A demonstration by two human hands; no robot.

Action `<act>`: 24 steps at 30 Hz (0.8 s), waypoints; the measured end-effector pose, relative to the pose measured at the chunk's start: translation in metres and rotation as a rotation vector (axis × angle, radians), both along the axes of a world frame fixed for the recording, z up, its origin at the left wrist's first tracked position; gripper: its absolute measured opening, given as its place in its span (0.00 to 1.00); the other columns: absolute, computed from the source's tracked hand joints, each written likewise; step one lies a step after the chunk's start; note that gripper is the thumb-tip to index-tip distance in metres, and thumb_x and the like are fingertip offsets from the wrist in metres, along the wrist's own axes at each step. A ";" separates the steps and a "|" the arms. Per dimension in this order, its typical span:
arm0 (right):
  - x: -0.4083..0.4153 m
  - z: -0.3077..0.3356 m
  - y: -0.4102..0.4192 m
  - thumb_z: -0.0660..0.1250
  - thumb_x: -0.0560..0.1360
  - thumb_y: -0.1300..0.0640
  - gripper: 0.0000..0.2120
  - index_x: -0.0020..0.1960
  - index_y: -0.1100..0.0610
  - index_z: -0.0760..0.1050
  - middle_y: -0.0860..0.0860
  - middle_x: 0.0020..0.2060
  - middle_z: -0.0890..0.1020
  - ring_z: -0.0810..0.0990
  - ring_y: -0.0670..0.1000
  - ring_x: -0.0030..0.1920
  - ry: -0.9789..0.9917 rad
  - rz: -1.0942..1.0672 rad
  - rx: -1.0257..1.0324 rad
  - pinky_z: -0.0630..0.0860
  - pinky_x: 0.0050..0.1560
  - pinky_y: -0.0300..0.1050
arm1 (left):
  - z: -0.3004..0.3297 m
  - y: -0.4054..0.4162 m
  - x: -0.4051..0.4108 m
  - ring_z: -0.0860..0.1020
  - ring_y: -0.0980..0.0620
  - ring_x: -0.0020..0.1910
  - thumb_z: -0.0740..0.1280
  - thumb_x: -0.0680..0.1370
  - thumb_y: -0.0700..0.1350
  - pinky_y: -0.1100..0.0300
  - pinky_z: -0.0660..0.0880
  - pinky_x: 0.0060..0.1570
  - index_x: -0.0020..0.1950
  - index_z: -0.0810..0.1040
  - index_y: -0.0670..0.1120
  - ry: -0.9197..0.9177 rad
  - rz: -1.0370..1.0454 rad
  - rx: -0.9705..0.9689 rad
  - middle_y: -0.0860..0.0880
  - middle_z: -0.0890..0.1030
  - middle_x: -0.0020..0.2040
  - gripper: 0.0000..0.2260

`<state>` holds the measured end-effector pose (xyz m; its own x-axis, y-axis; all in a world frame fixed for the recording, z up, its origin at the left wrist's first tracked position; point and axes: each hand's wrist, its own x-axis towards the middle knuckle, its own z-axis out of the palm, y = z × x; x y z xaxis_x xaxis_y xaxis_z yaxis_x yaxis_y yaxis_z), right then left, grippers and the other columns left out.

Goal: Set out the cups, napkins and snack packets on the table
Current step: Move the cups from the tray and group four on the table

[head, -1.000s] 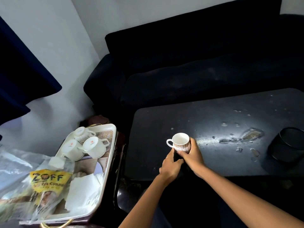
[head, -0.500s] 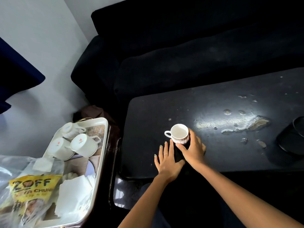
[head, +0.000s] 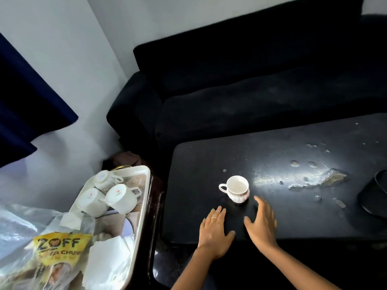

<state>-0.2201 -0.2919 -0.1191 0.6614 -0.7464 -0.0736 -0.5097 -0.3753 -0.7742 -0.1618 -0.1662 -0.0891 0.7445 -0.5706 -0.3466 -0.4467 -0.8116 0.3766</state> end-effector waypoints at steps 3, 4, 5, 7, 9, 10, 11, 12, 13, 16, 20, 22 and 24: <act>-0.013 0.001 0.014 0.70 0.68 0.65 0.29 0.68 0.59 0.67 0.56 0.67 0.70 0.66 0.58 0.69 0.018 0.011 -0.057 0.62 0.64 0.54 | 0.017 0.022 -0.001 0.55 0.52 0.75 0.60 0.78 0.54 0.51 0.57 0.72 0.77 0.56 0.52 0.014 0.054 -0.054 0.54 0.57 0.77 0.28; -0.015 0.003 0.017 0.70 0.68 0.65 0.28 0.67 0.59 0.68 0.57 0.66 0.71 0.66 0.58 0.68 0.024 0.011 -0.064 0.62 0.64 0.53 | 0.023 0.031 0.000 0.58 0.52 0.74 0.60 0.78 0.54 0.51 0.59 0.71 0.76 0.58 0.52 -0.002 0.068 -0.063 0.54 0.59 0.76 0.27; -0.015 0.006 0.020 0.69 0.68 0.65 0.27 0.66 0.60 0.69 0.57 0.65 0.72 0.67 0.59 0.67 0.026 -0.002 -0.058 0.62 0.63 0.53 | 0.029 0.039 0.000 0.59 0.52 0.73 0.61 0.78 0.54 0.51 0.61 0.70 0.75 0.59 0.53 -0.022 0.081 -0.067 0.54 0.61 0.75 0.26; -0.012 0.016 0.028 0.68 0.68 0.66 0.25 0.65 0.61 0.70 0.59 0.62 0.73 0.68 0.60 0.66 0.014 -0.039 -0.013 0.63 0.62 0.55 | 0.041 0.058 0.002 0.61 0.51 0.72 0.61 0.78 0.54 0.51 0.62 0.68 0.75 0.60 0.53 -0.053 0.133 -0.080 0.54 0.63 0.74 0.25; -0.007 0.027 0.038 0.67 0.69 0.67 0.22 0.62 0.61 0.72 0.60 0.61 0.74 0.69 0.61 0.64 -0.001 -0.033 0.017 0.63 0.61 0.56 | 0.052 0.077 0.006 0.62 0.51 0.72 0.61 0.78 0.54 0.50 0.62 0.68 0.74 0.60 0.53 -0.087 0.197 -0.100 0.53 0.64 0.73 0.25; -0.004 0.031 0.044 0.67 0.69 0.67 0.20 0.61 0.60 0.73 0.59 0.60 0.74 0.69 0.61 0.63 -0.005 -0.005 0.014 0.64 0.61 0.56 | 0.057 0.084 0.008 0.62 0.50 0.72 0.61 0.78 0.55 0.50 0.62 0.68 0.74 0.61 0.54 -0.113 0.226 -0.106 0.53 0.64 0.73 0.25; 0.000 0.036 0.051 0.66 0.69 0.67 0.19 0.59 0.59 0.74 0.58 0.59 0.75 0.70 0.60 0.63 -0.017 0.043 0.003 0.64 0.60 0.55 | 0.062 0.092 0.011 0.62 0.50 0.72 0.61 0.78 0.55 0.50 0.62 0.68 0.74 0.61 0.54 -0.145 0.263 -0.119 0.53 0.64 0.73 0.25; 0.004 0.041 0.058 0.66 0.69 0.67 0.17 0.57 0.58 0.75 0.56 0.58 0.76 0.71 0.59 0.62 -0.034 0.102 -0.006 0.64 0.60 0.54 | 0.067 0.100 0.014 0.62 0.50 0.72 0.61 0.78 0.55 0.50 0.62 0.68 0.74 0.61 0.54 -0.178 0.308 -0.142 0.53 0.64 0.73 0.25; 0.009 0.048 0.065 0.66 0.70 0.67 0.15 0.56 0.57 0.76 0.54 0.57 0.77 0.72 0.58 0.61 -0.050 0.166 -0.010 0.65 0.60 0.53 | 0.072 0.107 0.016 0.63 0.50 0.71 0.61 0.78 0.55 0.51 0.62 0.68 0.73 0.62 0.54 -0.212 0.357 -0.173 0.53 0.65 0.73 0.24; 0.027 0.071 0.085 0.64 0.71 0.65 0.12 0.51 0.54 0.77 0.50 0.52 0.78 0.75 0.54 0.57 -0.074 0.351 -0.038 0.69 0.59 0.51 | 0.081 0.123 0.018 0.63 0.50 0.70 0.61 0.77 0.53 0.51 0.61 0.68 0.71 0.65 0.54 -0.304 0.519 -0.269 0.53 0.67 0.71 0.22; 0.055 0.104 0.113 0.63 0.72 0.64 0.09 0.47 0.52 0.78 0.48 0.47 0.79 0.77 0.51 0.52 -0.145 0.526 -0.080 0.71 0.57 0.51 | 0.077 0.139 0.013 0.60 0.49 0.71 0.62 0.76 0.52 0.51 0.58 0.68 0.69 0.65 0.53 -0.397 0.673 -0.289 0.53 0.63 0.73 0.21; 0.069 0.117 0.126 0.63 0.74 0.62 0.08 0.47 0.52 0.78 0.47 0.47 0.79 0.76 0.49 0.51 -0.160 0.608 -0.095 0.71 0.58 0.51 | 0.073 0.146 0.014 0.57 0.49 0.73 0.61 0.77 0.53 0.51 0.56 0.70 0.70 0.63 0.53 -0.425 0.671 -0.251 0.53 0.60 0.75 0.22; 0.086 0.129 0.138 0.62 0.75 0.61 0.08 0.49 0.52 0.77 0.46 0.48 0.78 0.76 0.49 0.52 -0.163 0.669 -0.096 0.71 0.59 0.52 | 0.072 0.153 0.018 0.55 0.50 0.74 0.60 0.77 0.54 0.51 0.54 0.71 0.72 0.60 0.53 -0.443 0.657 -0.214 0.52 0.57 0.76 0.24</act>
<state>-0.1336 -0.1542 0.0099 0.9786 -0.1728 0.1120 -0.0248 -0.6388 -0.7689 -0.1438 -0.0128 -0.0173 0.9922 0.0089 0.1247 -0.0490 -0.8900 0.4534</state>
